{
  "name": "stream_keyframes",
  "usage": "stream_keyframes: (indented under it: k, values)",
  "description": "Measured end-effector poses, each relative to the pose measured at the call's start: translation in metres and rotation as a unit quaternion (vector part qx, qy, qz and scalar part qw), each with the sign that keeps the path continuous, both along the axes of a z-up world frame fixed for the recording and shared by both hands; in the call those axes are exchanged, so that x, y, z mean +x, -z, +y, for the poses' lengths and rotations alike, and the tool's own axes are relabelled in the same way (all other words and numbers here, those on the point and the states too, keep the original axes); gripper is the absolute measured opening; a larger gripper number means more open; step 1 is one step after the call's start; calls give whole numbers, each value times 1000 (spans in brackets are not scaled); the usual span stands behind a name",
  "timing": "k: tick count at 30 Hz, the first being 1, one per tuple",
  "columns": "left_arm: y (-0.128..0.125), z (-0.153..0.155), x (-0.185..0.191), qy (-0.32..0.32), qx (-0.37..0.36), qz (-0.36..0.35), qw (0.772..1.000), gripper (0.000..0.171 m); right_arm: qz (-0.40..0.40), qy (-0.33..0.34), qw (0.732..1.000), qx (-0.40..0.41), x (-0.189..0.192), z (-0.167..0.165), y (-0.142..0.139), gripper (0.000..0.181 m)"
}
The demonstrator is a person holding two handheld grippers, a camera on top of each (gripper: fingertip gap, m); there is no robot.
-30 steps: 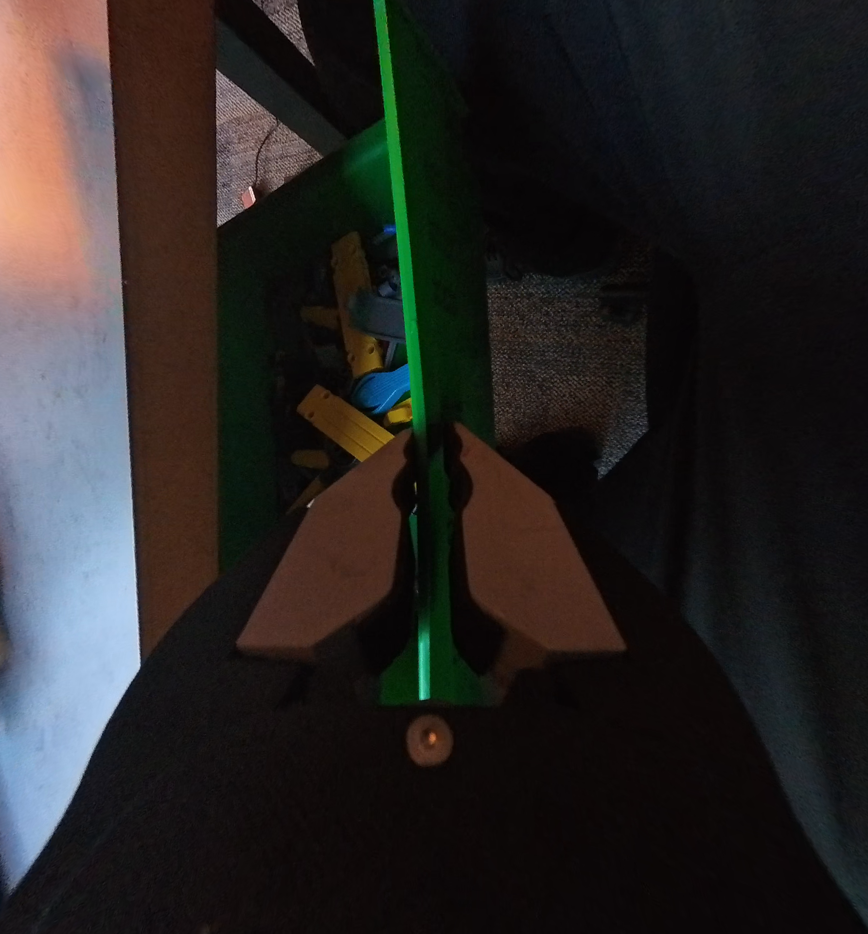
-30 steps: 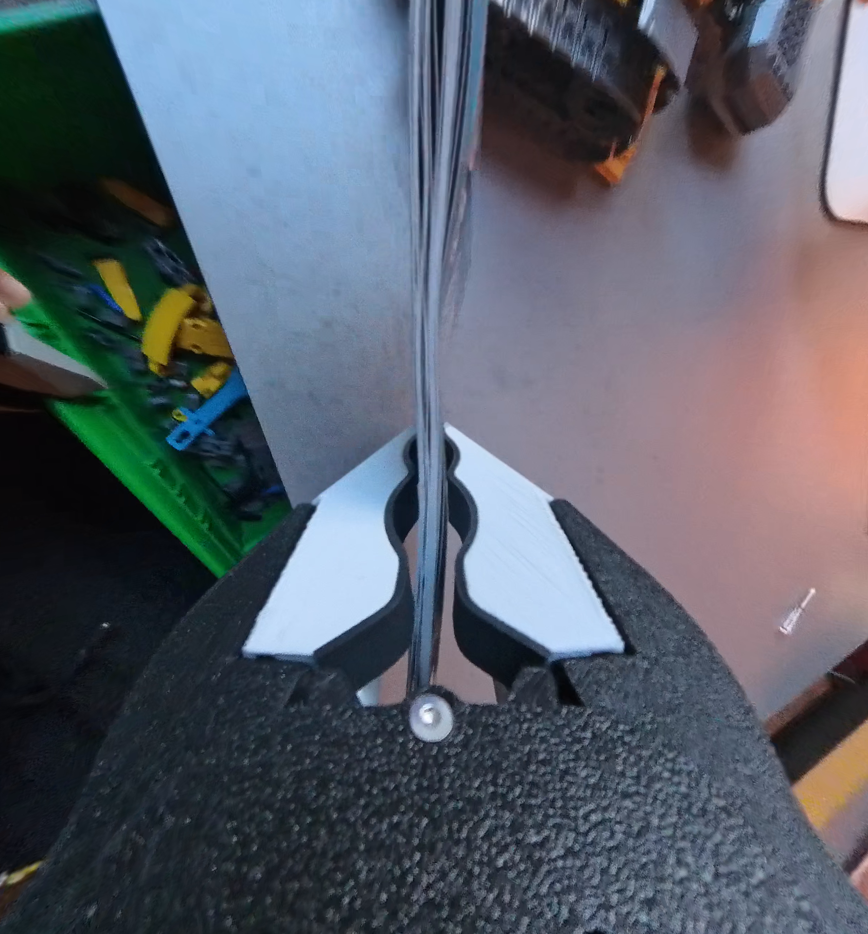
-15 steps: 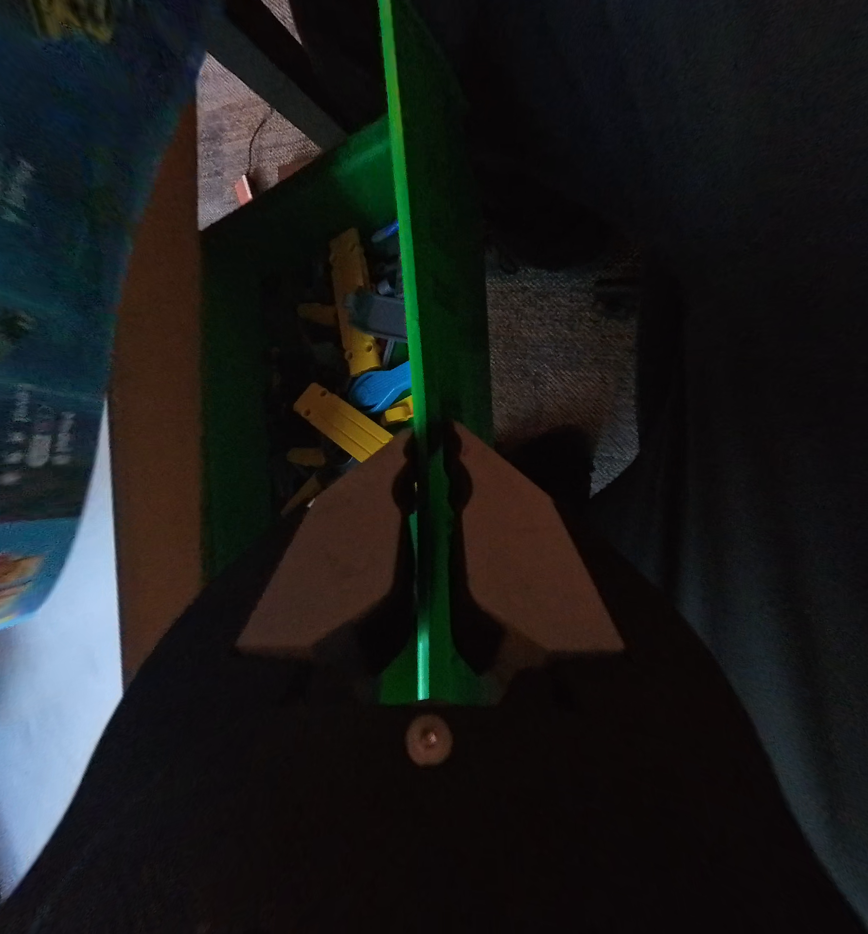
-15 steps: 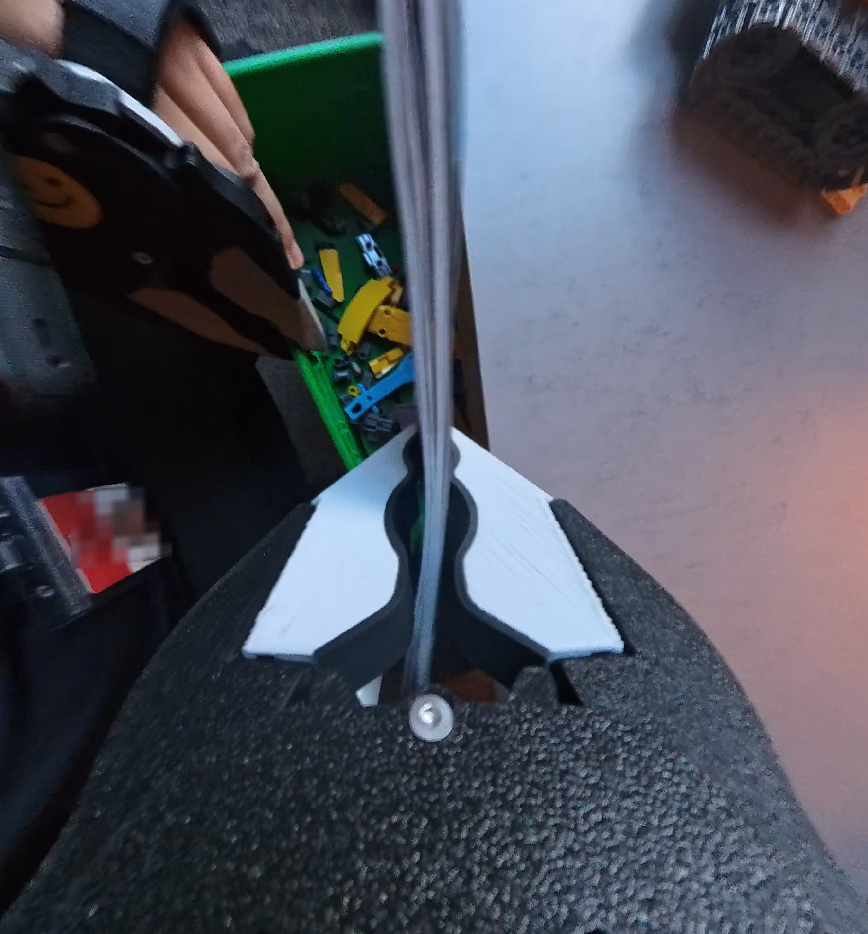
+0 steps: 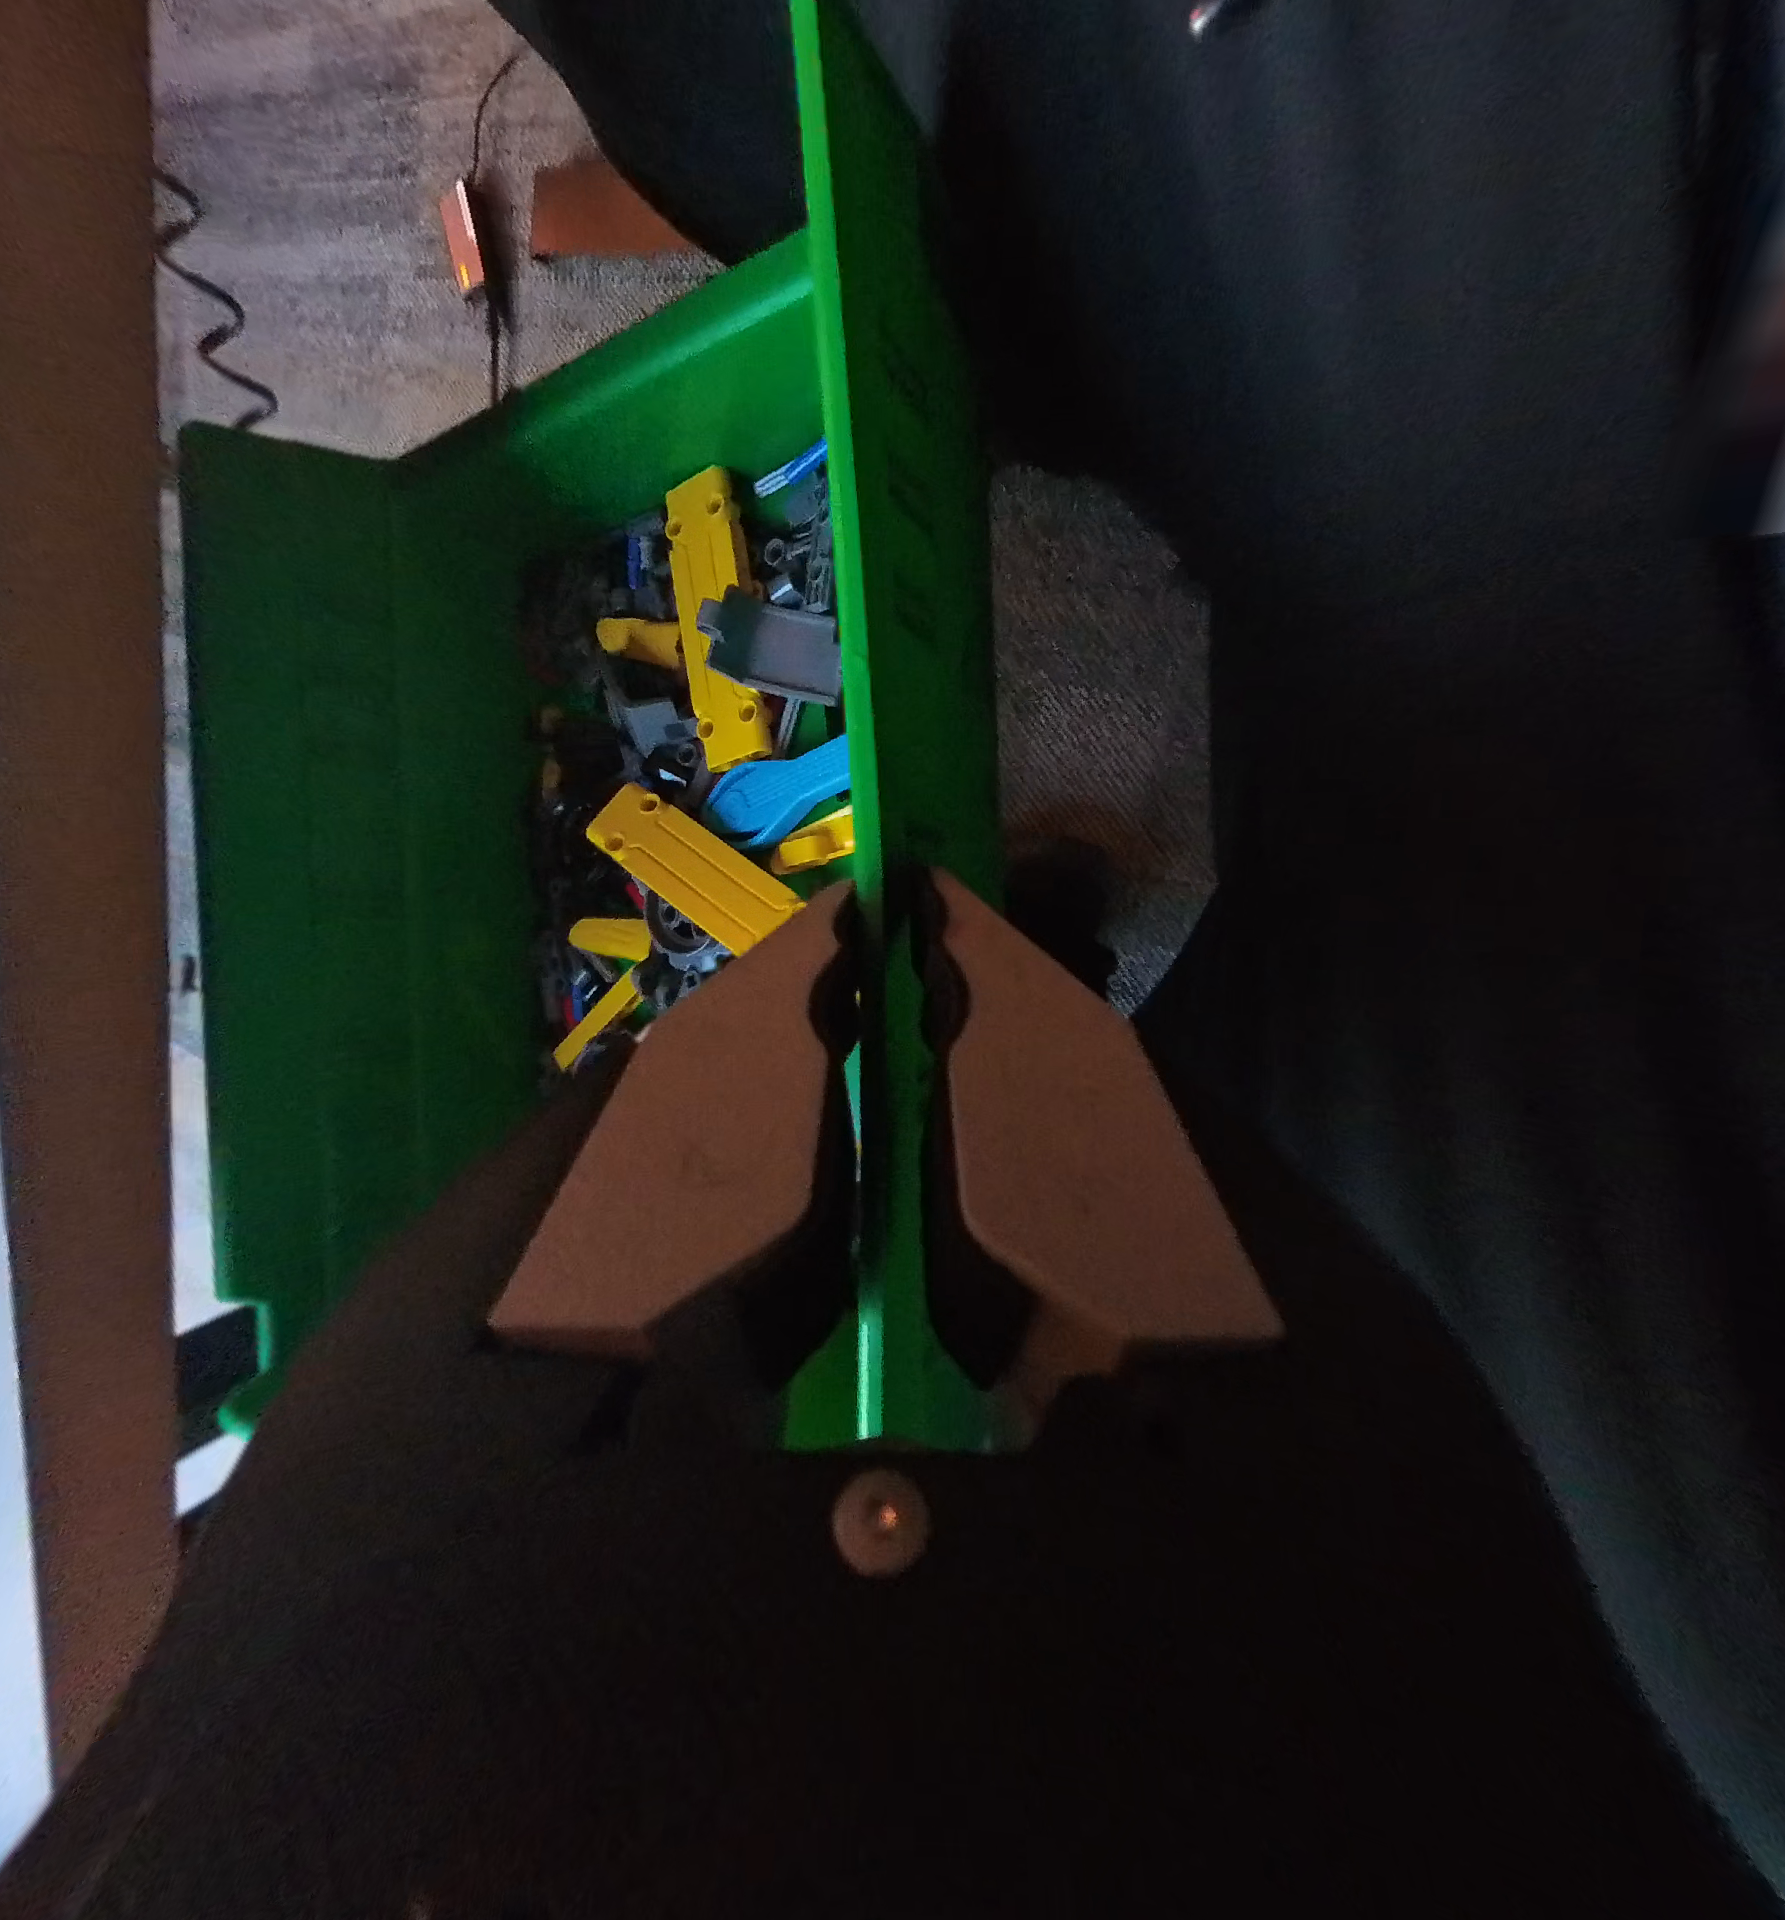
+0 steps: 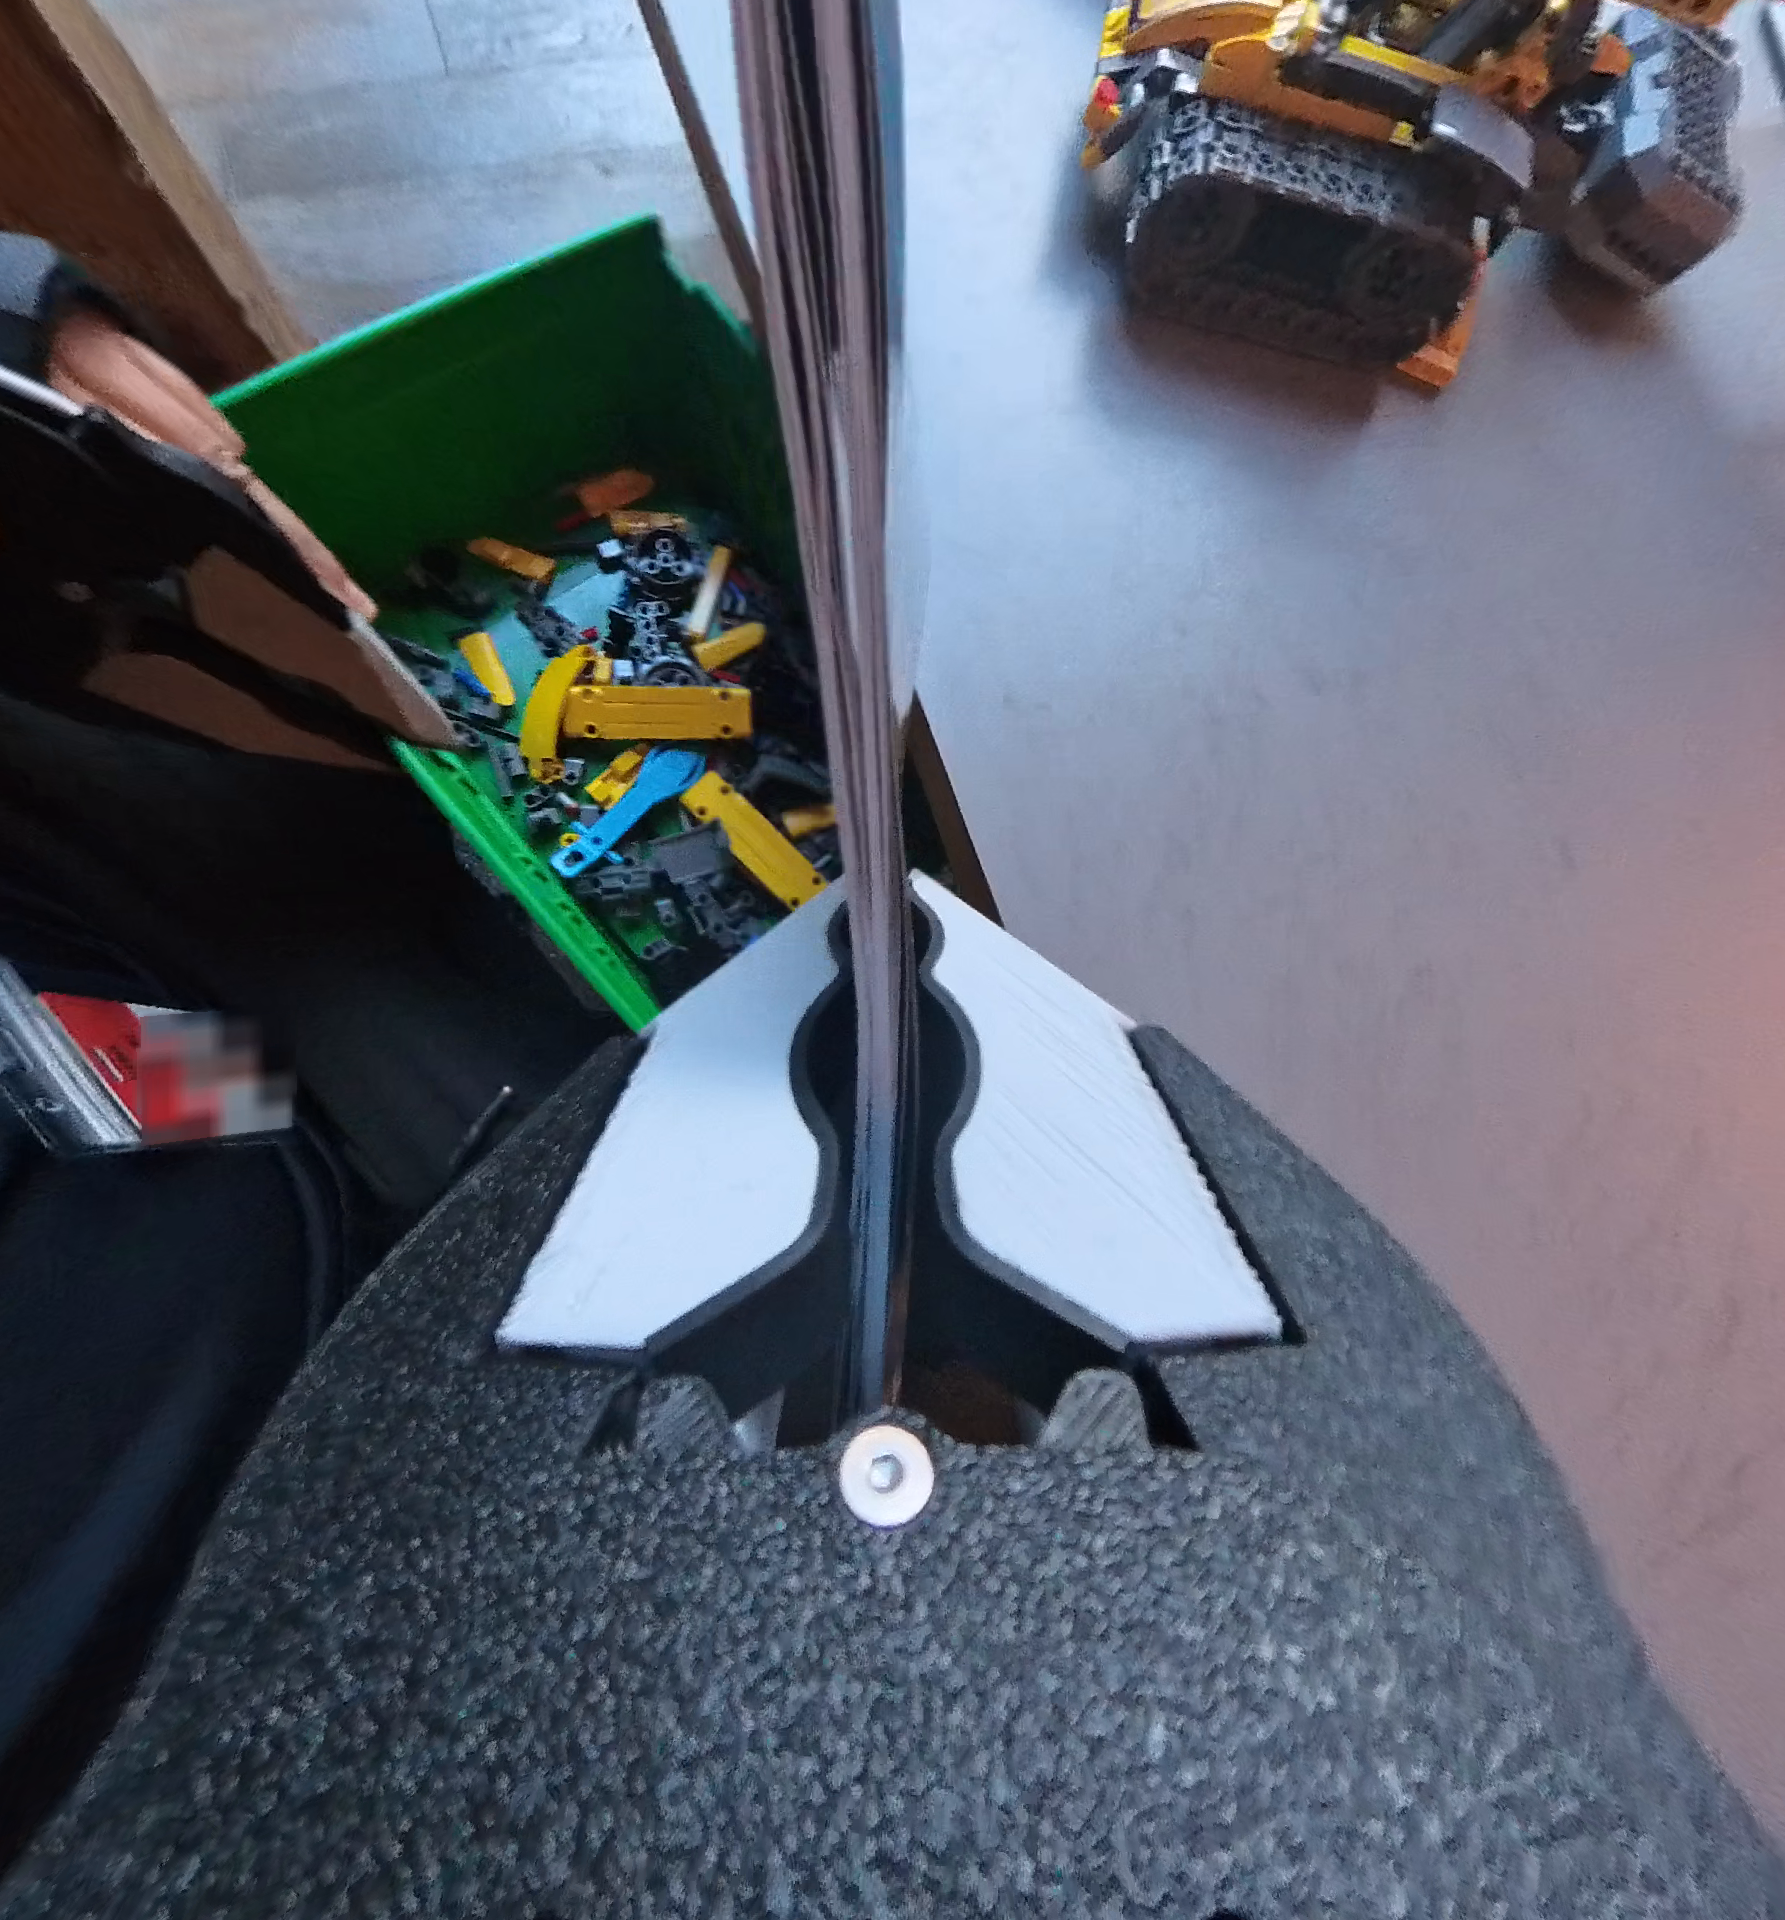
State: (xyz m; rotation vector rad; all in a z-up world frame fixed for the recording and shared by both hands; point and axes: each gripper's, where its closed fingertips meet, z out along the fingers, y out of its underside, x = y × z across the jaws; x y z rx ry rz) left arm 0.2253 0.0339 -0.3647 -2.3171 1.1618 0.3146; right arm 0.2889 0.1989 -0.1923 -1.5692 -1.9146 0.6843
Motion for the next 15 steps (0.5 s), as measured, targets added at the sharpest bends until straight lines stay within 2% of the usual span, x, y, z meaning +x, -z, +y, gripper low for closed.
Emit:
stream_keyframes:
  k: [6, 15]
  values:
    - [-20, -48, 6, -33, 10, 7, 999, 6, 33, 32, 999, -4, 28, 3, -7, 0]
    - [-70, -123, 17, -75, 26, 0, 997, 6, 61, 71, 996, -1, 73, 3, -14, 0]
